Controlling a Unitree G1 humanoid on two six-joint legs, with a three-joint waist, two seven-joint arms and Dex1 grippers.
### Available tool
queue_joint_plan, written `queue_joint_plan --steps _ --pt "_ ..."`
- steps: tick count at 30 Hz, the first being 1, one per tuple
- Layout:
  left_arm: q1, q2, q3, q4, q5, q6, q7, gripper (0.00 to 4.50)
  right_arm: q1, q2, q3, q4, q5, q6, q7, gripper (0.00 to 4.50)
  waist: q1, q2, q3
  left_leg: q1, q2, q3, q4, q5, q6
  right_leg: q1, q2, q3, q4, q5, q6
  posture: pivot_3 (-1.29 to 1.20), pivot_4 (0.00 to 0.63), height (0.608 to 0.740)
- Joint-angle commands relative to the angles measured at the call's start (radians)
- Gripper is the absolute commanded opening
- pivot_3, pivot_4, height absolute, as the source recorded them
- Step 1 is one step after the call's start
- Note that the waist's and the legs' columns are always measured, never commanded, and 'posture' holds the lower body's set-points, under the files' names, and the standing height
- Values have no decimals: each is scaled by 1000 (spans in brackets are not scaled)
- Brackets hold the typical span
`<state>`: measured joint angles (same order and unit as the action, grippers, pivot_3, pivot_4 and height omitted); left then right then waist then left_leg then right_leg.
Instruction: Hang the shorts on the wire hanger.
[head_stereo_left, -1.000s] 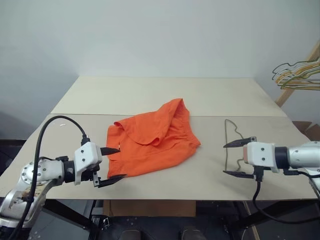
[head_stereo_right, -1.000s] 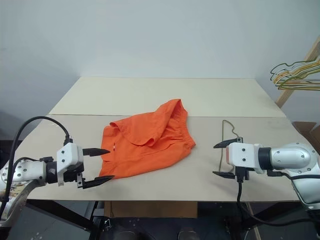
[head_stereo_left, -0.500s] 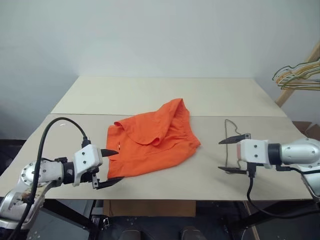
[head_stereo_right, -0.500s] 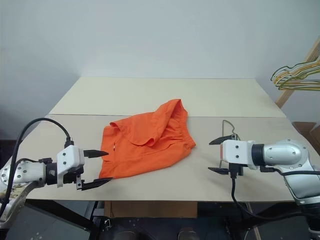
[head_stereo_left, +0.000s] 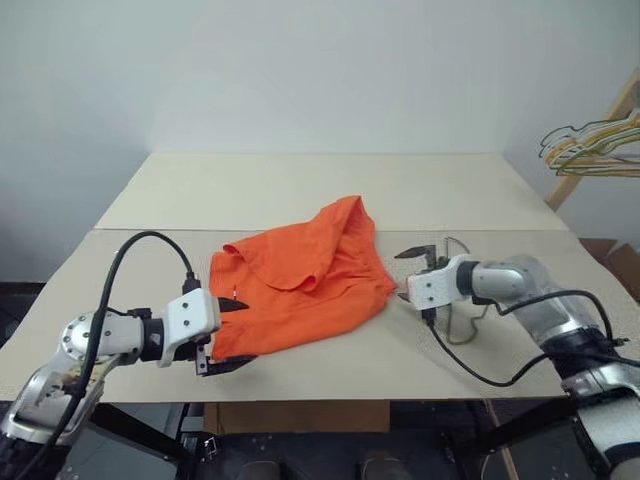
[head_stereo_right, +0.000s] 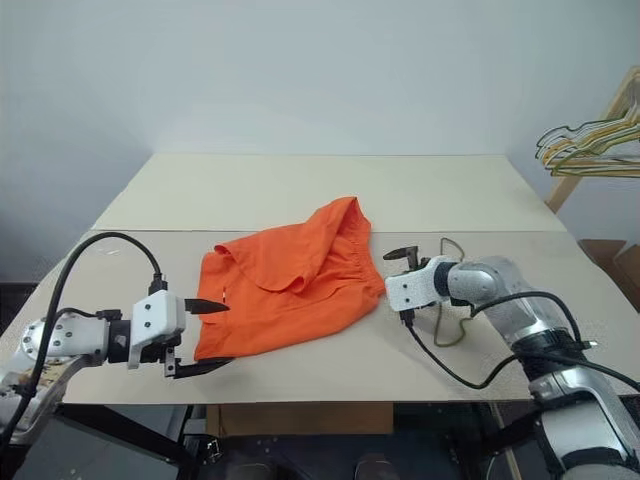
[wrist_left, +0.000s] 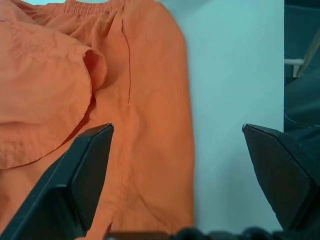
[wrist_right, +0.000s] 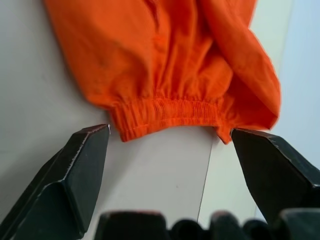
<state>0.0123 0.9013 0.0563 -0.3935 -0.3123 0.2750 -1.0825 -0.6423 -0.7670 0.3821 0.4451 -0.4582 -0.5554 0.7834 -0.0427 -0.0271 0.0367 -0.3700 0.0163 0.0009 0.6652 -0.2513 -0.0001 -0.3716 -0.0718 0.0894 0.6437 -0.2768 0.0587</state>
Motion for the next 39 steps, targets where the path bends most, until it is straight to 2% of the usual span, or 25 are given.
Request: queue_joint_plan --steps 1,8,9,11,19,22,26,30,39 --pt "3 2 10 -24 2 -5 13 4500 -75 23 33 101 -60 -101 -61 4476 -3 0 0 0 0 0 0 0 0 0 0 0 0 0 0 12 0 740" --pt "40 -2 20 -52 3 9 44 4500 -165 99 102 278 -122 -181 -105 4476 -19 0 0 2 0 -1 0 0 0 0 1 1 3 0 -1 29 0 740" --pt "47 -2 20 -54 5 8 47 4500 -174 111 108 298 -124 -190 -111 4311 -20 0 0 2 0 -1 0 0 0 0 0 1 3 0 -1 33 0 740" --pt "55 -2 21 -59 5 8 54 4500 -191 129 121 336 -131 -202 -121 3867 -20 0 0 2 0 -1 0 0 0 0 0 1 3 0 -1 35 0 740" --pt "69 14 26 -53 18 6 65 4500 -235 151 154 434 -186 -232 -199 923 -21 0 0 2 0 -2 0 0 0 0 0 1 3 0 -1 41 0 740" --pt "69 44 10 -19 71 -13 60 4500 -229 153 151 435 -180 -227 -195 15 -23 0 0 2 0 -3 0 0 0 0 0 1 3 0 -1 38 0 740" --pt "46 96 -40 86 169 -76 32 4500 -189 142 127 379 -107 -204 -105 15 -23 0 0 2 0 -2 0 0 0 0 0 1 3 0 -1 35 0 740" --pt "-39 65 -89 253 192 -161 1 4500 -135 143 95 275 -55 -110 -57 15 -19 0 0 2 0 -2 0 0 0 0 0 0 3 0 -1 16 0 740" --pt "-200 41 -203 560 257 -335 -126 4500 -53 128 73 132 -43 -27 -49 15 -29 0 0 1 0 -1 0 0 0 0 0 0 4 0 -1 -37 0 740"
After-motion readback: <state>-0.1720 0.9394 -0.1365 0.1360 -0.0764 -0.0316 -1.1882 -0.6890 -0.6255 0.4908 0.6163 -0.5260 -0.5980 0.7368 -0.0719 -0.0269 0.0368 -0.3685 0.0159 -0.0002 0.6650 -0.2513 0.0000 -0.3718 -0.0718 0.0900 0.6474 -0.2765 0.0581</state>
